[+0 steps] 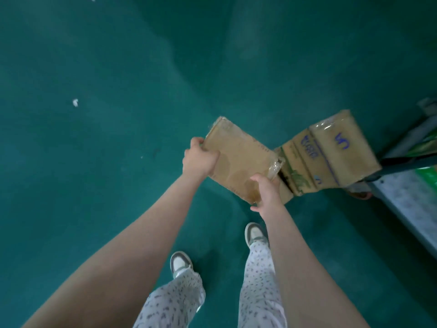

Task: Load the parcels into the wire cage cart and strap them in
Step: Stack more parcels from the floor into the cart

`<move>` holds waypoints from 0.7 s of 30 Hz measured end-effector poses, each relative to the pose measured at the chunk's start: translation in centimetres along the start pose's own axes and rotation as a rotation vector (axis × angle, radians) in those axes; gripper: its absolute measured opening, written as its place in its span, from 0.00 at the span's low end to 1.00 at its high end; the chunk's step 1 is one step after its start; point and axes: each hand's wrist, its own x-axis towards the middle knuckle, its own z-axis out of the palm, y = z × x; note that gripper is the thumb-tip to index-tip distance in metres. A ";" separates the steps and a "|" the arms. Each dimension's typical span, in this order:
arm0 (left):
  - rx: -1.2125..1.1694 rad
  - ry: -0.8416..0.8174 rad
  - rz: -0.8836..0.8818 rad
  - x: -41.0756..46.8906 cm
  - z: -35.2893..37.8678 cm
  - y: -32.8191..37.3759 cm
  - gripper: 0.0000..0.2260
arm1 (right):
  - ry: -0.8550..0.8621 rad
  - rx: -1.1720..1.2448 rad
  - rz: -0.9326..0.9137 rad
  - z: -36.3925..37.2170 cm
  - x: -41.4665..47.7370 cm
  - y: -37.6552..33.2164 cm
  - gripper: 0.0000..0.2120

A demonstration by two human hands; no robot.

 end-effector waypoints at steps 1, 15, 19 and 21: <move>-0.028 -0.003 0.024 -1.3 -0.6 1.0 0.23 | 0.011 0.024 -0.021 -0.5 -1.4 -0.7 0.32; -0.202 -0.091 0.332 -19.6 -8.2 11.0 0.11 | 0.090 0.273 -0.372 -8.7 -21.1 -6.0 0.33; -0.209 -0.121 0.395 -24.0 -8.2 13.4 0.10 | 0.144 0.310 -0.414 -12.3 -25.5 -6.4 0.31; -0.226 -0.144 0.441 -26.3 -7.7 14.9 0.09 | 0.170 0.314 -0.444 -14.2 -27.3 -6.5 0.27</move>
